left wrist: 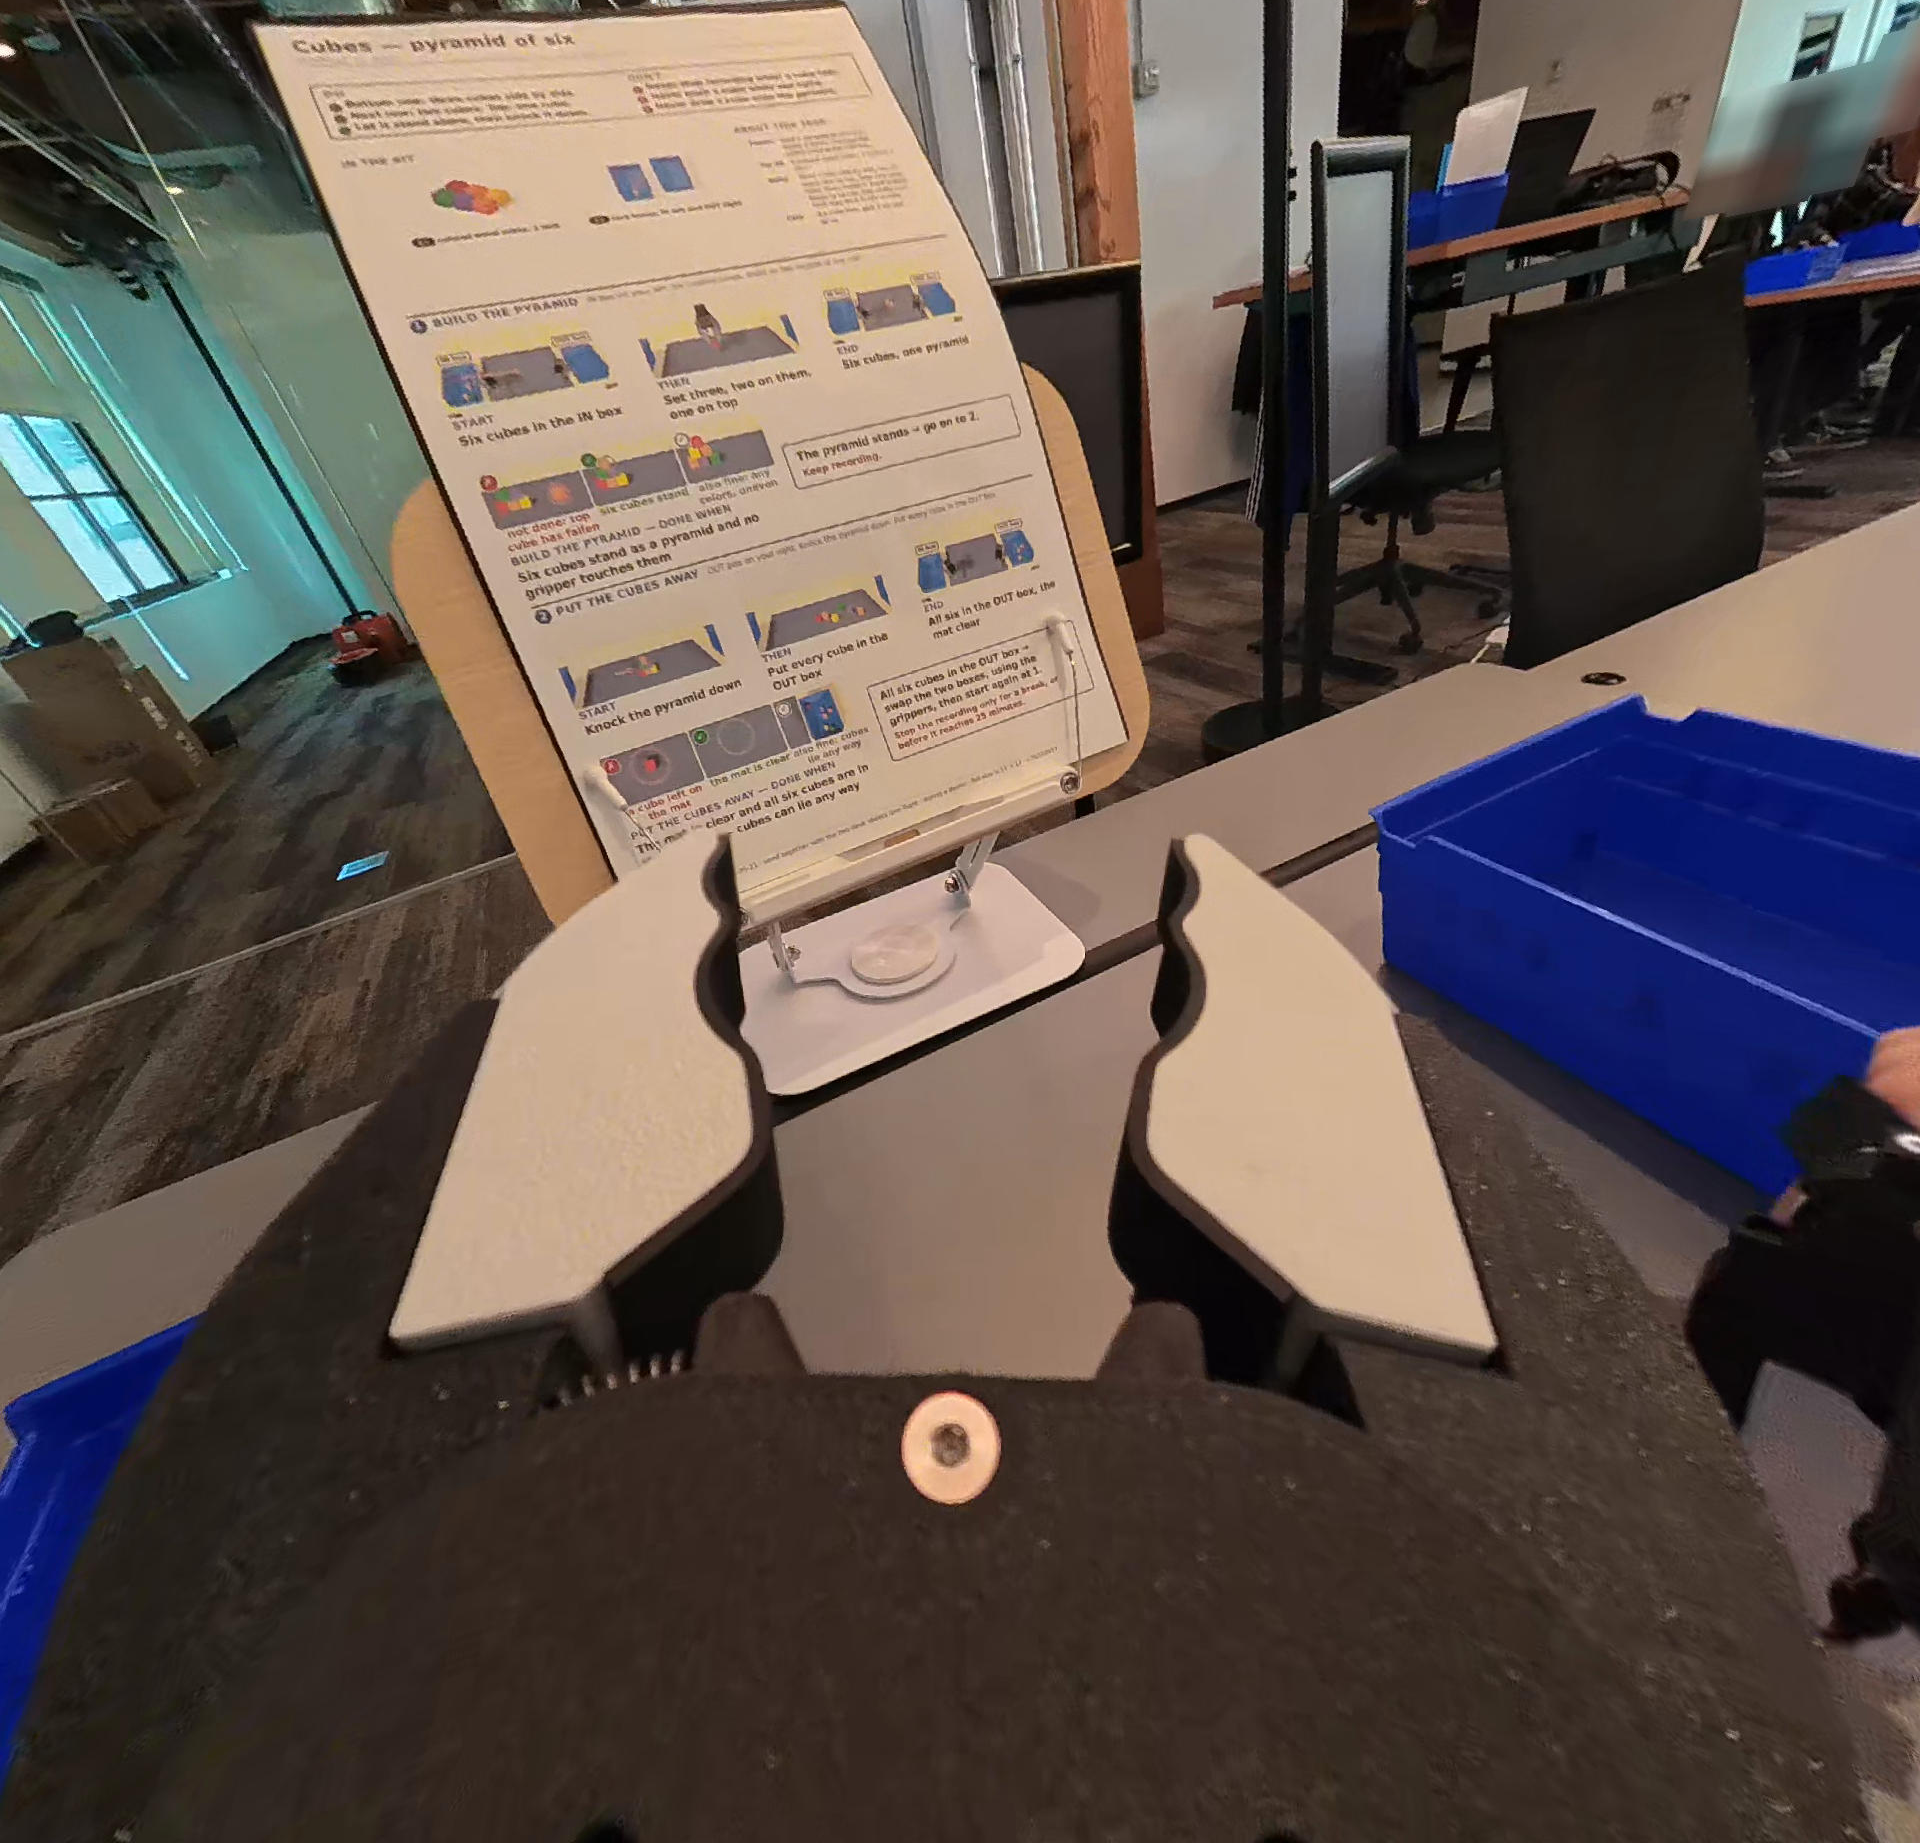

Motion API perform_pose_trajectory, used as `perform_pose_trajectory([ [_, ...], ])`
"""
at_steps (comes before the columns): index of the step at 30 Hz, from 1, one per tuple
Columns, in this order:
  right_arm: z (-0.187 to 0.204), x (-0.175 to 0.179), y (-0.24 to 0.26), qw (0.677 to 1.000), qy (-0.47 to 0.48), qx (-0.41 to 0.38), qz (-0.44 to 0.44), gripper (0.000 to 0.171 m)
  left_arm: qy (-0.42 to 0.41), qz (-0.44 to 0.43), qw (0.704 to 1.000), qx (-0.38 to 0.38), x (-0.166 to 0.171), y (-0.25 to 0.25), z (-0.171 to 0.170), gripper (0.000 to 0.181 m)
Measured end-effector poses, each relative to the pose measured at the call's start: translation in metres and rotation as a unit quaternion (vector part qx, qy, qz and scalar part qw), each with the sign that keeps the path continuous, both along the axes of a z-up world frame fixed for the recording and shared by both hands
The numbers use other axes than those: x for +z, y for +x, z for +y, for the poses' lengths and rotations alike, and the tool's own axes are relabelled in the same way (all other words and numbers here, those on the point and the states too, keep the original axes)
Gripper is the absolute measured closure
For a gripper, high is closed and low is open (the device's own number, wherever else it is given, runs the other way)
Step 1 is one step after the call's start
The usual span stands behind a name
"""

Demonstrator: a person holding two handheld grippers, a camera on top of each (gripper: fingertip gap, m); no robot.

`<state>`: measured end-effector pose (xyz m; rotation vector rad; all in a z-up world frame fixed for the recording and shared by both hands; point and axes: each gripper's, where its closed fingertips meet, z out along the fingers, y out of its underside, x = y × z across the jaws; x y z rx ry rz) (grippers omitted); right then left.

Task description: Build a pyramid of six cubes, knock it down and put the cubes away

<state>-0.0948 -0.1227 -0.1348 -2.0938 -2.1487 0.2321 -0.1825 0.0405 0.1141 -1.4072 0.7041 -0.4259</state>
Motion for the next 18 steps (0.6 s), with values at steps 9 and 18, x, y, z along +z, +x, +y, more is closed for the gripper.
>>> perform_pose_trajectory([
  [9,0.008,-0.016,0.013,0.999,0.004,-0.006,-0.043,0.170,0.001,0.010,1.000,-0.011,-0.003,0.007,-0.003,0.104],
  [18,0.063,-0.019,0.037,0.985,0.100,-0.118,-0.074,0.170,-0.004,0.009,1.000,-0.011,-0.008,0.010,-0.002,0.103],
])
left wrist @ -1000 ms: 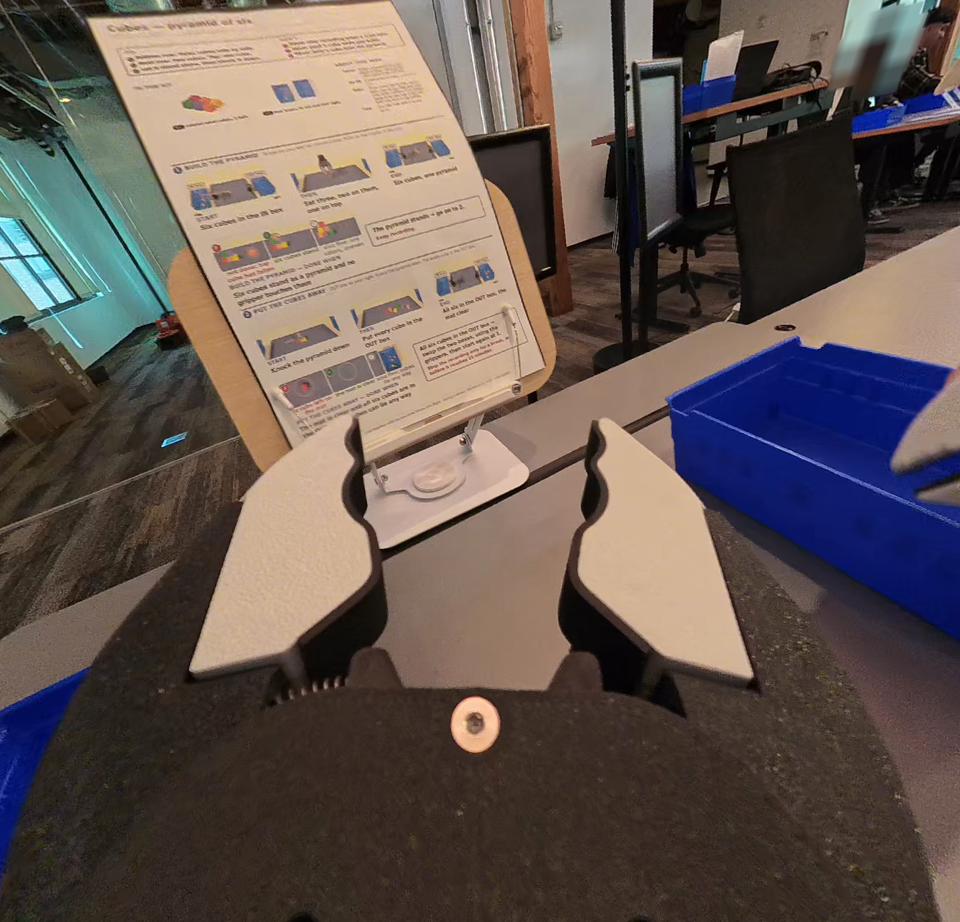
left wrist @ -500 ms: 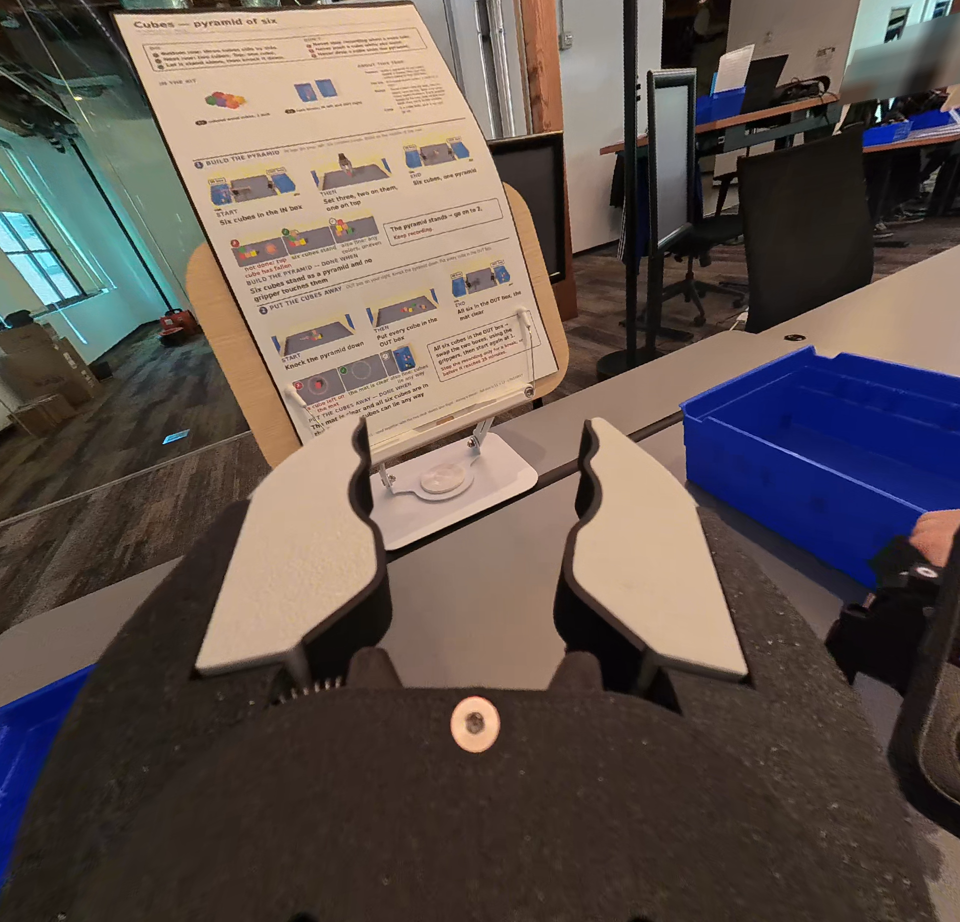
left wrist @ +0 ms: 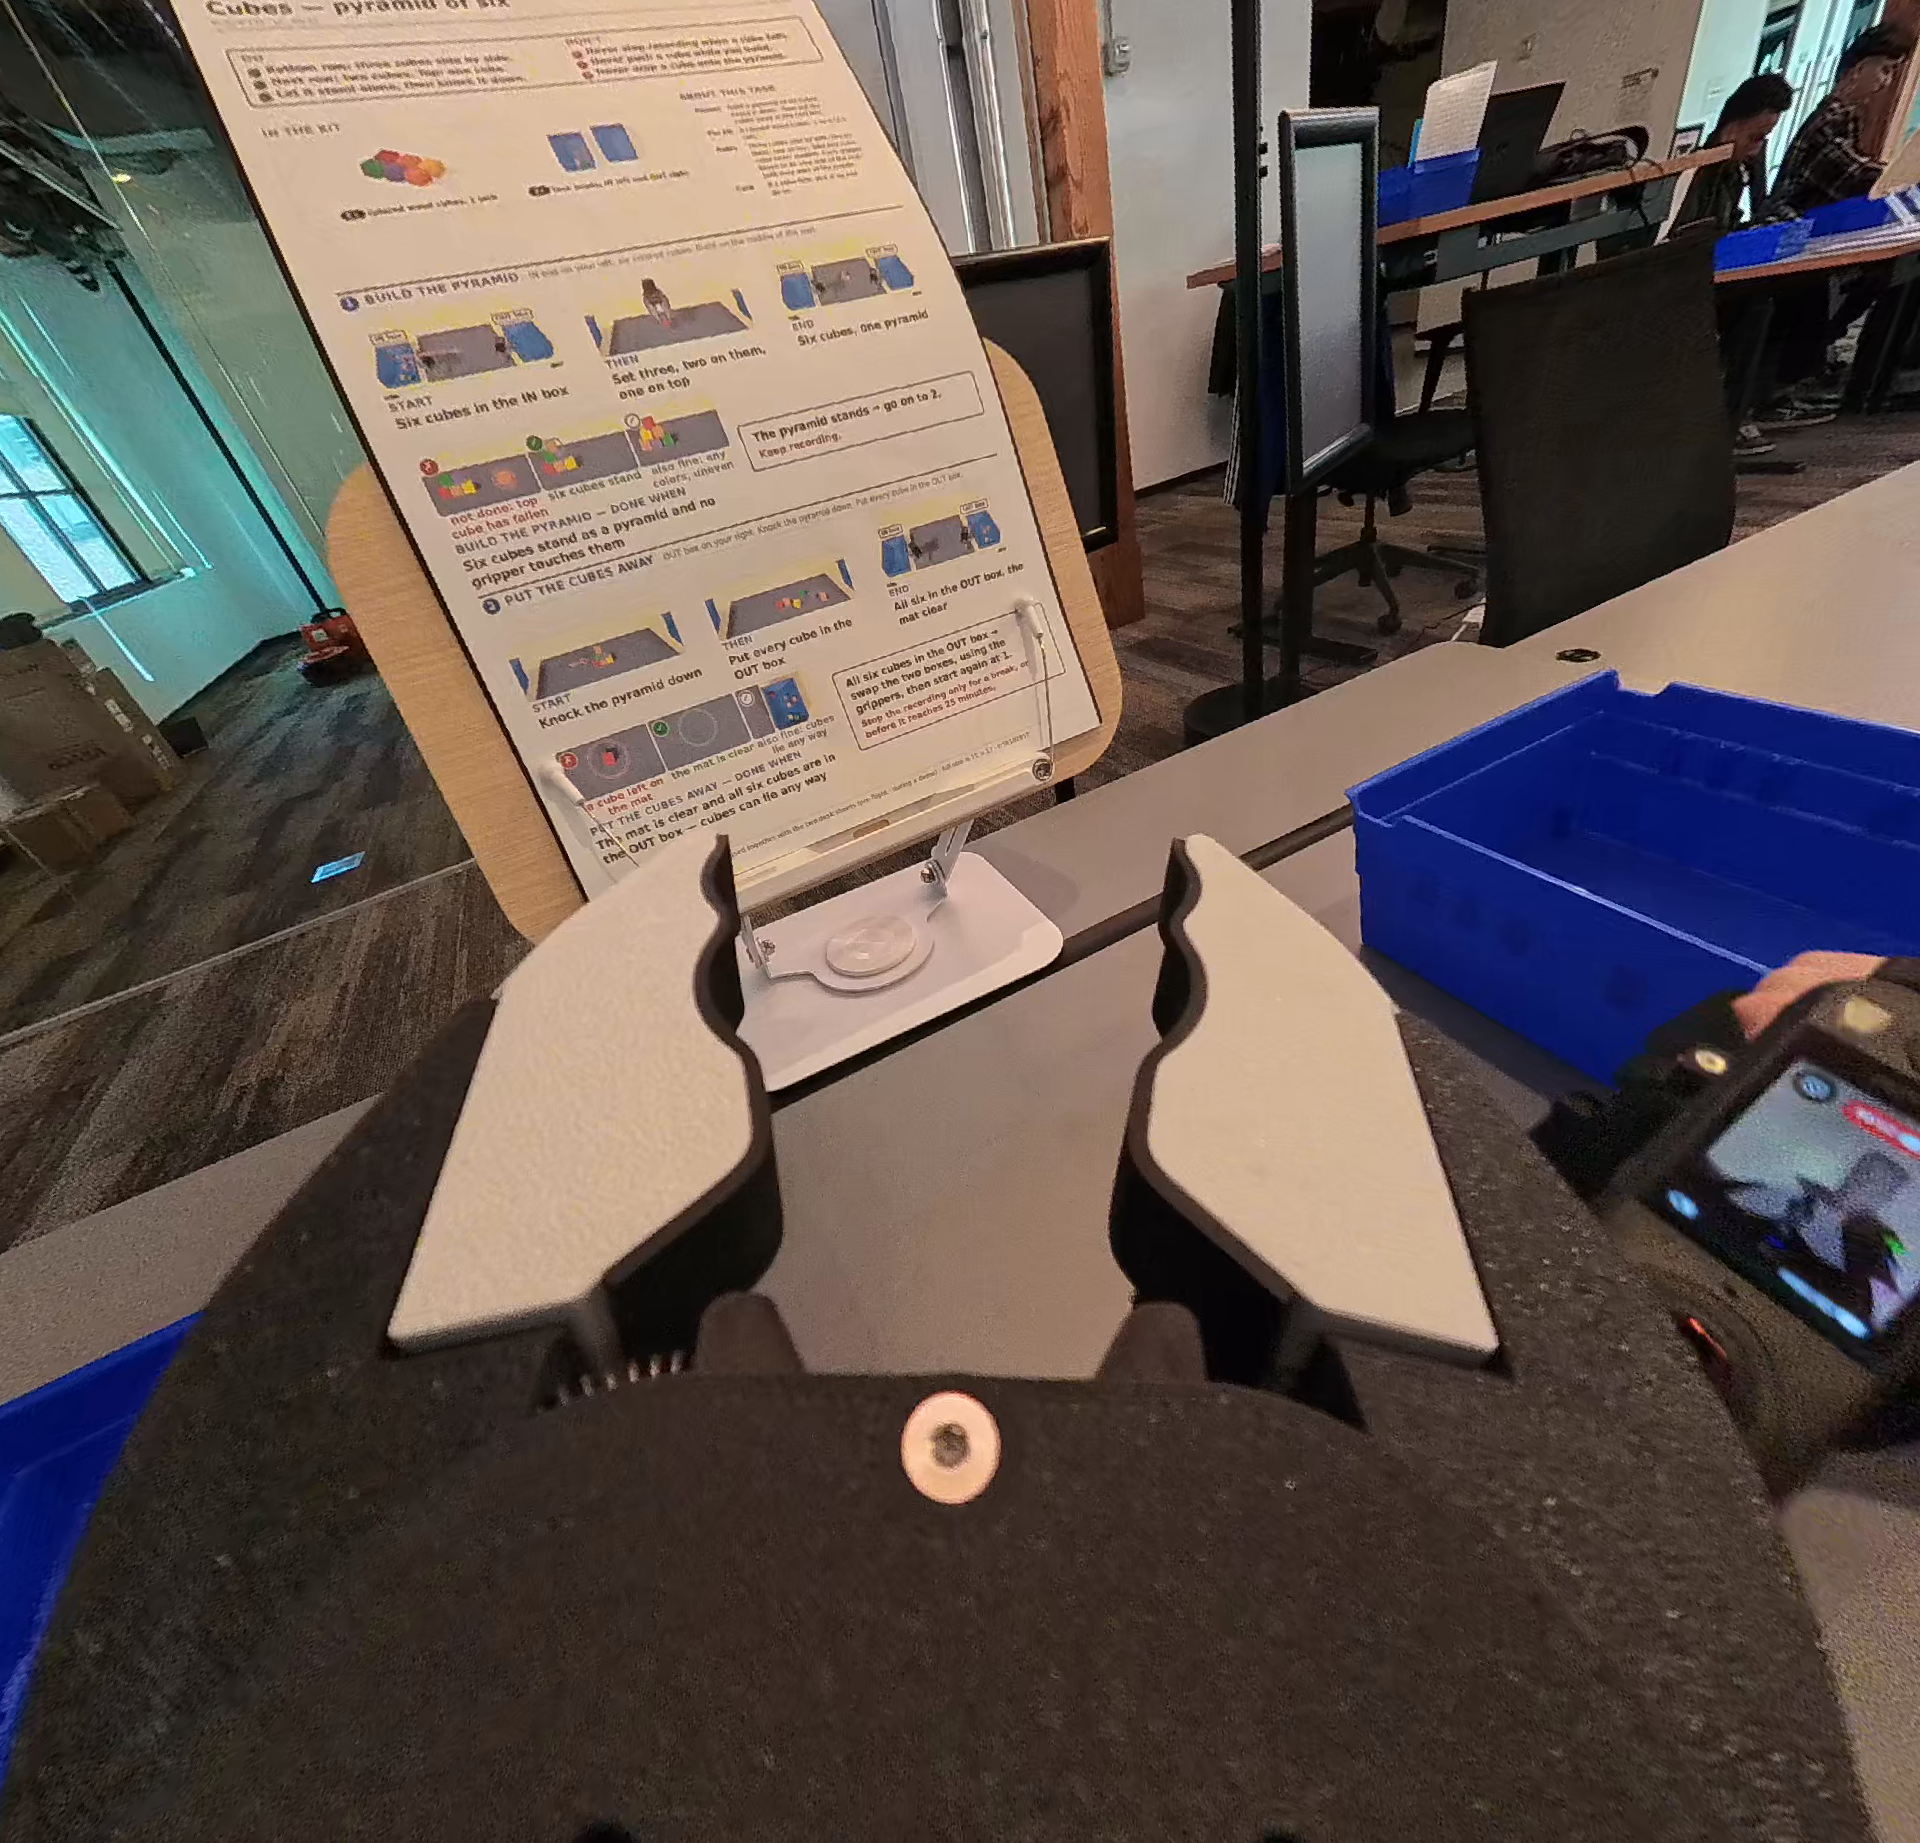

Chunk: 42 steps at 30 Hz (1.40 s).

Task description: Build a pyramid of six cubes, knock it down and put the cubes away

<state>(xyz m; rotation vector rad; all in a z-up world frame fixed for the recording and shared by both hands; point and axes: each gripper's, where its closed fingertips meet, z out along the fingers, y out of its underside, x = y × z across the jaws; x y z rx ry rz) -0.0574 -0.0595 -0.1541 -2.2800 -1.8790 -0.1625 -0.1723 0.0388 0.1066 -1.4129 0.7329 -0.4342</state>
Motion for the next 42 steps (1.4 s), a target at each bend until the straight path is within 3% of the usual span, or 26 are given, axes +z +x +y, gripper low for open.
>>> perform_pose_trajectory([
  [4,0.059,0.031,0.009,0.983,0.160,-0.079,0.049,0.170,-0.005,0.003,1.000,-0.003,-0.003,0.002,0.000,0.103],
  [6,0.088,0.067,0.018,0.949,0.279,-0.125,0.078,0.170,-0.004,0.004,1.000,-0.005,-0.003,0.003,0.000,0.103],
  [9,0.096,0.121,0.022,0.901,0.383,-0.150,0.139,0.170,-0.004,0.007,1.000,-0.008,-0.004,0.005,-0.001,0.103],
  [12,0.088,0.151,0.025,0.884,0.408,-0.156,0.167,0.170,-0.005,0.012,1.000,-0.009,-0.006,0.006,-0.001,0.103],
  [16,0.074,0.128,0.022,0.922,0.322,-0.147,0.156,0.170,-0.008,0.019,1.000,-0.010,-0.010,0.009,-0.001,0.103],
  [21,0.046,0.050,0.024,0.977,0.124,-0.160,0.069,0.170,-0.008,0.035,0.999,-0.012,-0.016,0.014,-0.002,0.104],
  [23,0.039,0.029,0.034,0.983,0.090,-0.159,0.006,0.170,-0.001,0.044,0.999,-0.006,-0.017,0.014,-0.001,0.104],
  [28,0.037,0.008,0.031,0.984,0.053,-0.164,-0.038,0.170,0.004,0.056,0.998,-0.005,-0.019,0.015,0.000,0.104],
  [34,0.063,0.018,0.025,0.977,0.115,-0.181,-0.015,0.170,-0.007,0.052,0.999,-0.006,-0.019,0.014,0.003,0.106],
  [36,0.075,0.028,0.000,0.977,0.155,-0.140,0.046,0.170,-0.008,0.047,0.999,-0.007,-0.018,0.013,0.003,0.107],
  [38,0.089,0.052,-0.023,0.959,0.224,-0.122,0.125,0.170,-0.010,0.046,0.999,-0.008,-0.018,0.013,0.003,0.107],
  [42,0.091,0.100,-0.030,0.930,0.306,-0.111,0.170,0.170,-0.012,0.047,0.999,-0.010,-0.019,0.013,0.004,0.107],
])
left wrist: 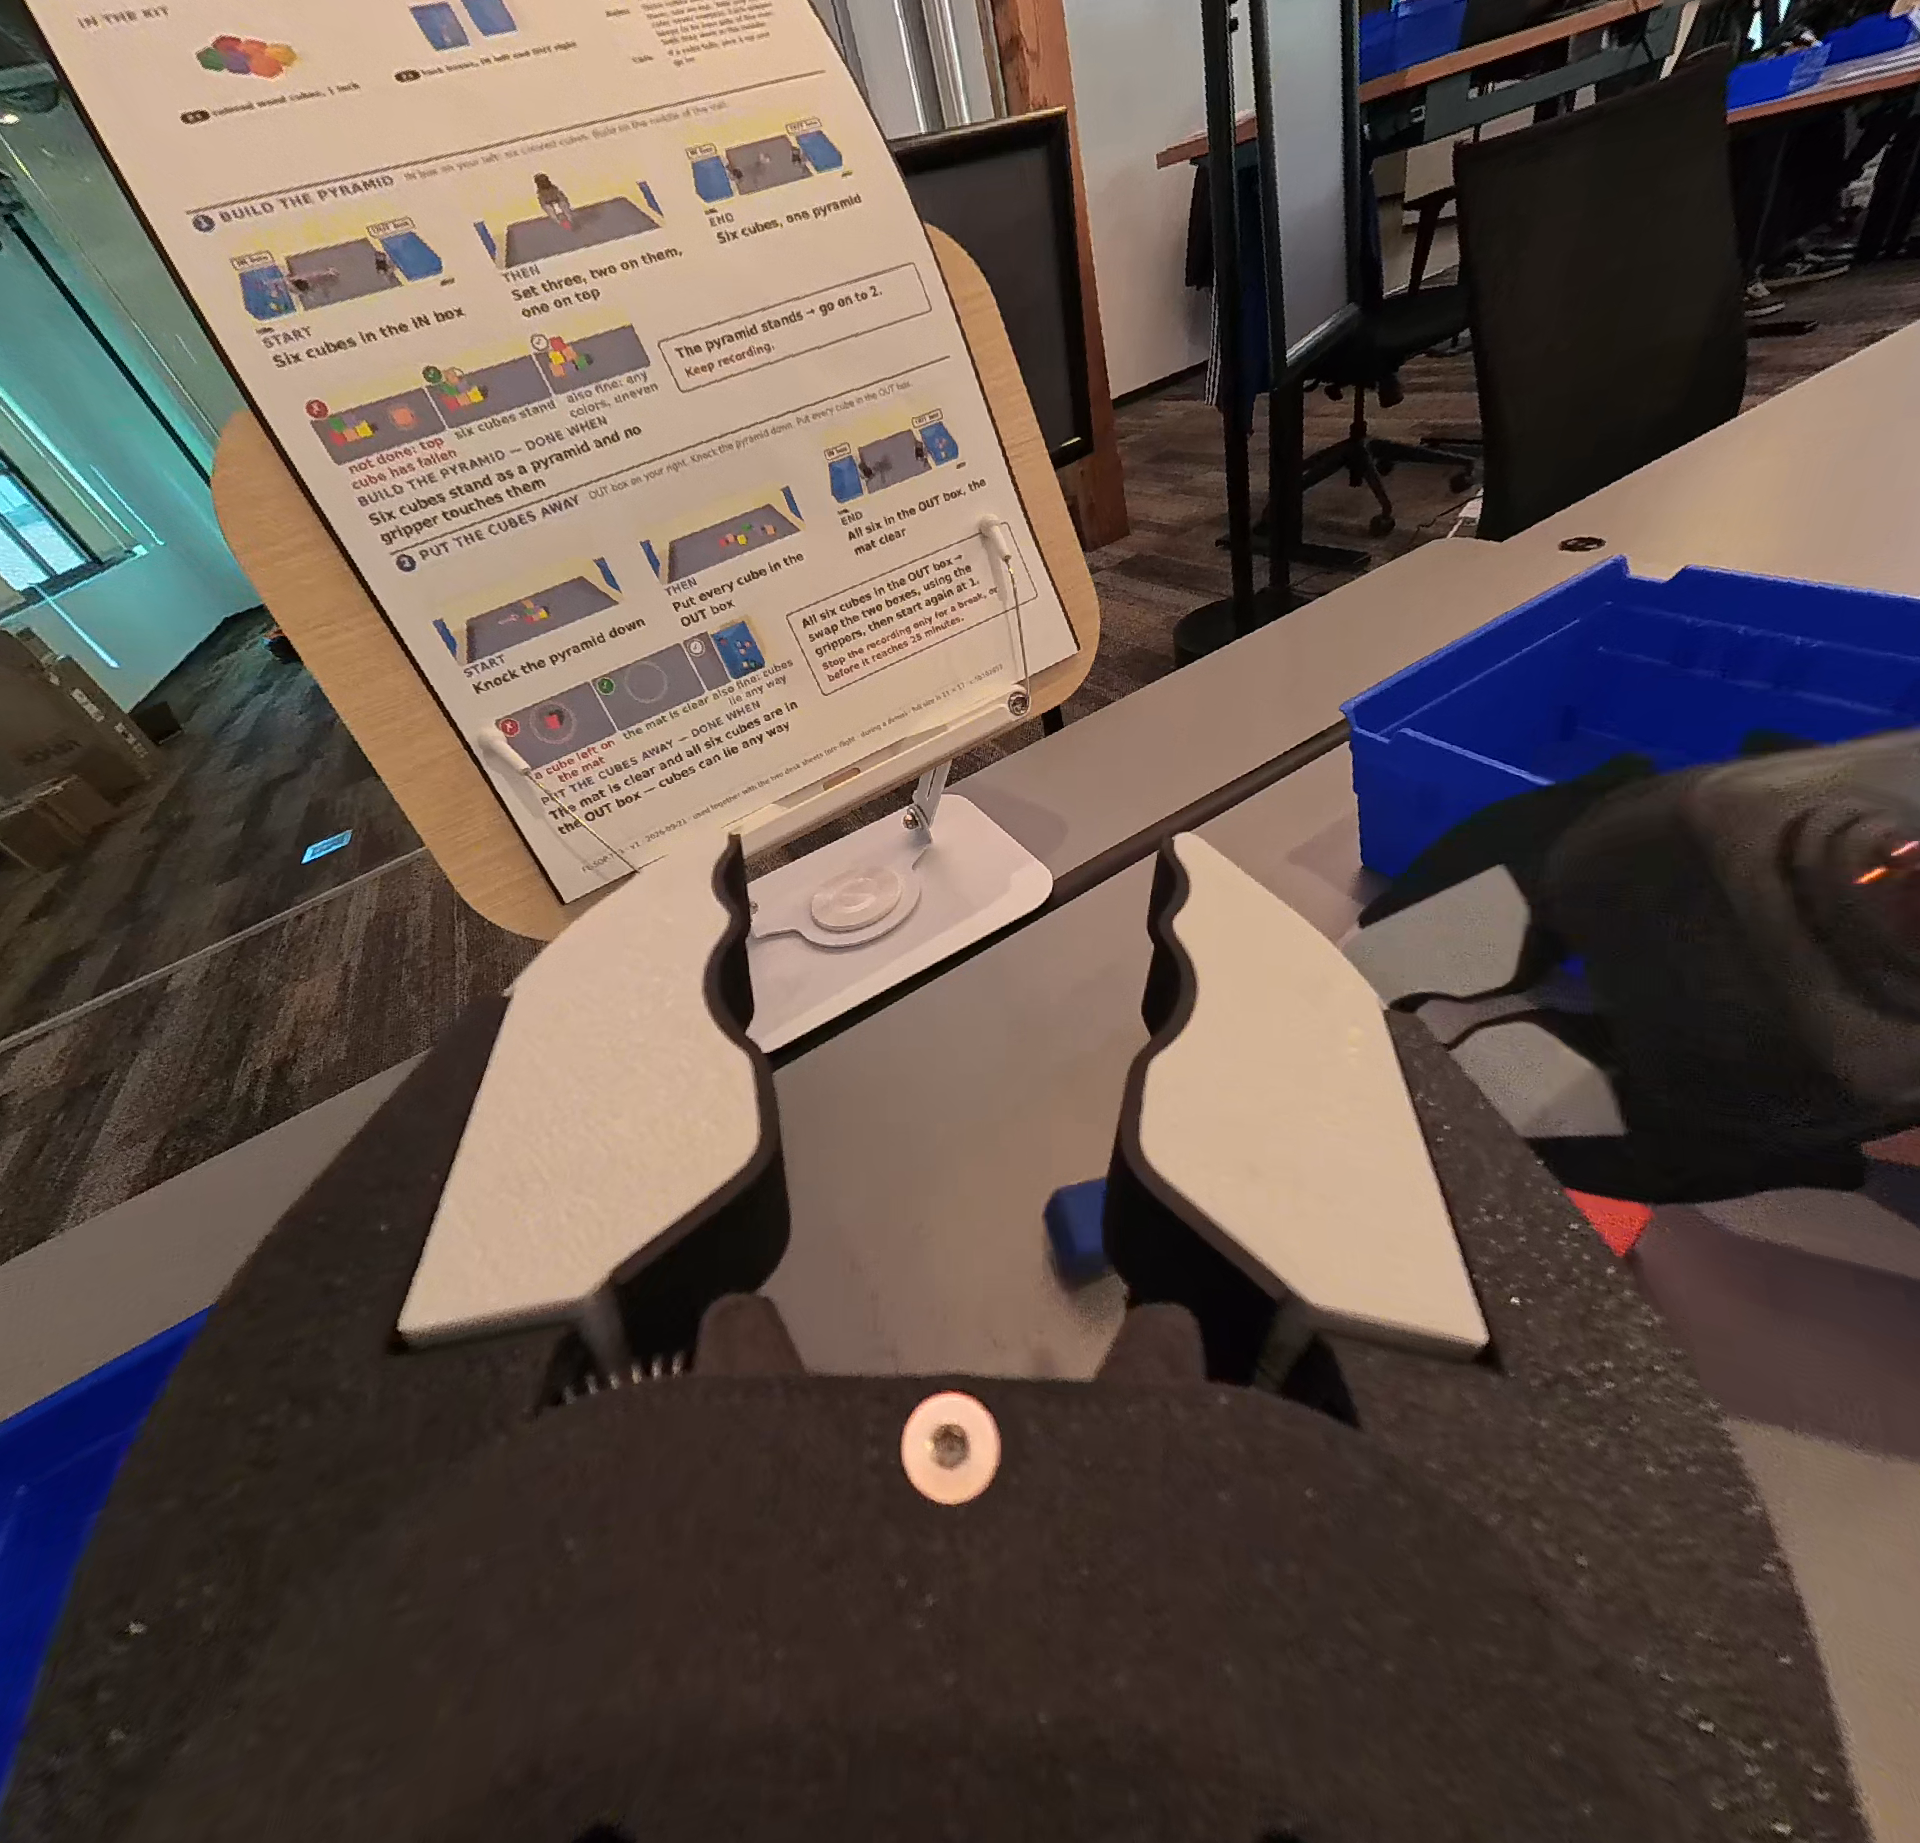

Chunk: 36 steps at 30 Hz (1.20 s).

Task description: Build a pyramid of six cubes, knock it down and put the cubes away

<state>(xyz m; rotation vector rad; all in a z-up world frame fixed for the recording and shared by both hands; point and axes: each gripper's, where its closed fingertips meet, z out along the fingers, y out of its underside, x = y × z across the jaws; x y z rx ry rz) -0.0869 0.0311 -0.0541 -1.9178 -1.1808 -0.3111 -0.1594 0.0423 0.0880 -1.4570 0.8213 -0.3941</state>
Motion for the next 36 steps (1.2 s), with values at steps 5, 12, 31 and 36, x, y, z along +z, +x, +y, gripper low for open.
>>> perform_pose_trajectory([
  [5,-0.003,0.012,0.007,1.000,0.008,-0.005,0.007,0.170,0.001,0.007,1.000,-0.001,-0.002,0.002,-0.001,0.107],
  [12,-0.007,0.031,0.048,0.998,0.001,-0.052,0.038,0.170,-0.007,0.018,1.000,-0.006,-0.003,-0.001,-0.002,0.109],
  [31,-0.086,-0.071,0.054,0.945,-0.312,0.060,-0.077,0.118,0.026,-0.024,0.999,0.022,0.041,-0.050,0.004,0.109],
  [36,-0.087,-0.080,0.046,0.940,-0.315,0.089,-0.091,0.123,0.004,-0.036,0.999,0.006,0.039,-0.051,0.004,0.110],
])
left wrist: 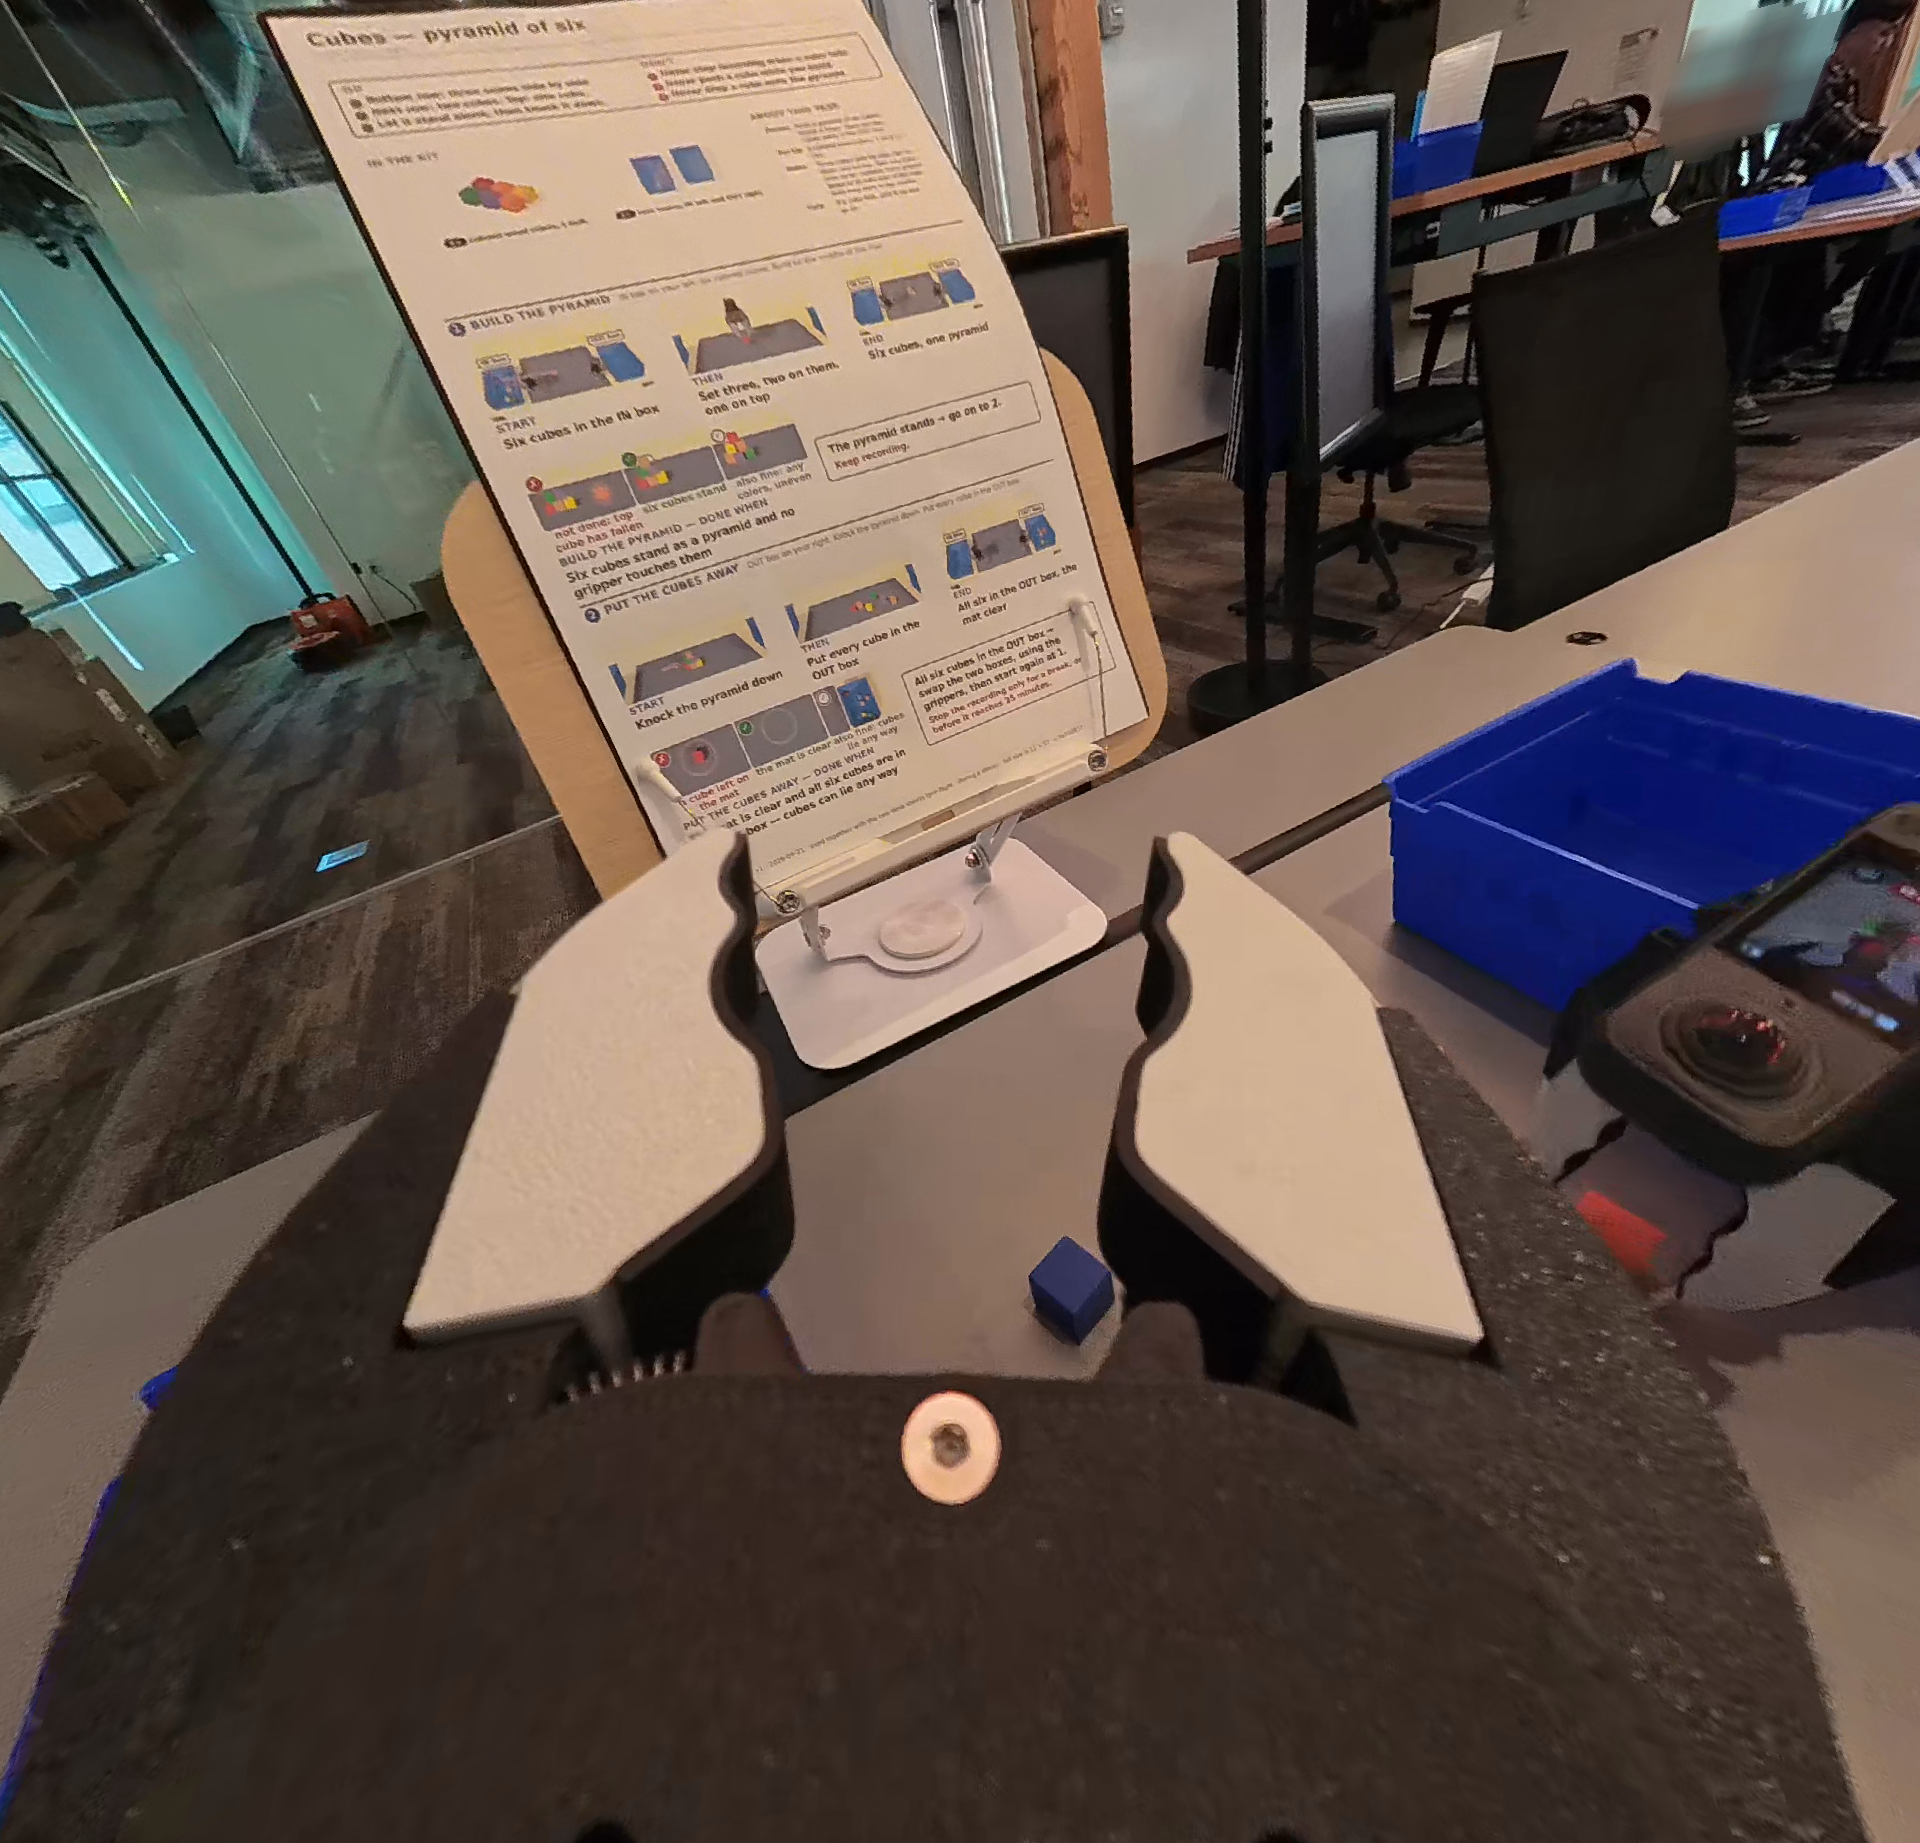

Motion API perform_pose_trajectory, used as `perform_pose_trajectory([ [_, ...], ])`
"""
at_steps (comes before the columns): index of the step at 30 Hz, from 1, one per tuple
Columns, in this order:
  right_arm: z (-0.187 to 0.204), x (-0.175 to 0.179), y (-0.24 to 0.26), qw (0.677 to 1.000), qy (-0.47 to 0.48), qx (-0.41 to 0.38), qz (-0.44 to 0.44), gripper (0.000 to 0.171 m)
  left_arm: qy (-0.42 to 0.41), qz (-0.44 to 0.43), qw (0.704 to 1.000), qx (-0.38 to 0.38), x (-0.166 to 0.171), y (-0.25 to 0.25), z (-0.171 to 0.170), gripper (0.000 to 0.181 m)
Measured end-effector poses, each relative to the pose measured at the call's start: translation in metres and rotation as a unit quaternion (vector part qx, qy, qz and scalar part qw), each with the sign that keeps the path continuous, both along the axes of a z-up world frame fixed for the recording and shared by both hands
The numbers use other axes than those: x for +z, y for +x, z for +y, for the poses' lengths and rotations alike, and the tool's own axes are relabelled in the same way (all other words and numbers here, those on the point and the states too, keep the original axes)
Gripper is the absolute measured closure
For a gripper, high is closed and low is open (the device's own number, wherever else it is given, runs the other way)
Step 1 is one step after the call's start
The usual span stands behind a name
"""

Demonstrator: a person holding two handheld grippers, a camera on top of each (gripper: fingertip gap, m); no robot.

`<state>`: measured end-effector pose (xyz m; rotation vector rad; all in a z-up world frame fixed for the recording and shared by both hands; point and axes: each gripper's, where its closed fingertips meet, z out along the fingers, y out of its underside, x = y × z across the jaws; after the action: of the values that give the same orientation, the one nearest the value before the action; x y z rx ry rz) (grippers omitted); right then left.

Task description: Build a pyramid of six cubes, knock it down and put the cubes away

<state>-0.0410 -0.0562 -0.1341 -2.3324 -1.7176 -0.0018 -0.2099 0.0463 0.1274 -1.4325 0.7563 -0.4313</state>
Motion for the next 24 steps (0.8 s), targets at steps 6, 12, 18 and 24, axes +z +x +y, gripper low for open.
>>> perform_pose_trajectory([
  [6,-0.003,-0.018,0.008,0.997,-0.015,0.015,-0.078,0.141,0.001,0.026,1.000,-0.005,-0.009,0.009,-0.001,0.109],
  [12,0.023,0.091,-0.013,0.979,0.176,0.002,0.106,0.142,0.007,0.039,0.999,-0.002,-0.012,0.012,-0.001,0.109],
  [18,0.053,0.149,0.170,0.862,0.294,-0.386,0.143,0.142,-0.002,0.050,0.999,-0.013,-0.019,0.019,-0.004,0.109],
  [24,0.035,0.032,0.275,0.776,0.113,-0.616,0.072,0.142,-0.006,0.078,0.997,-0.021,-0.031,0.030,-0.006,0.109],
])
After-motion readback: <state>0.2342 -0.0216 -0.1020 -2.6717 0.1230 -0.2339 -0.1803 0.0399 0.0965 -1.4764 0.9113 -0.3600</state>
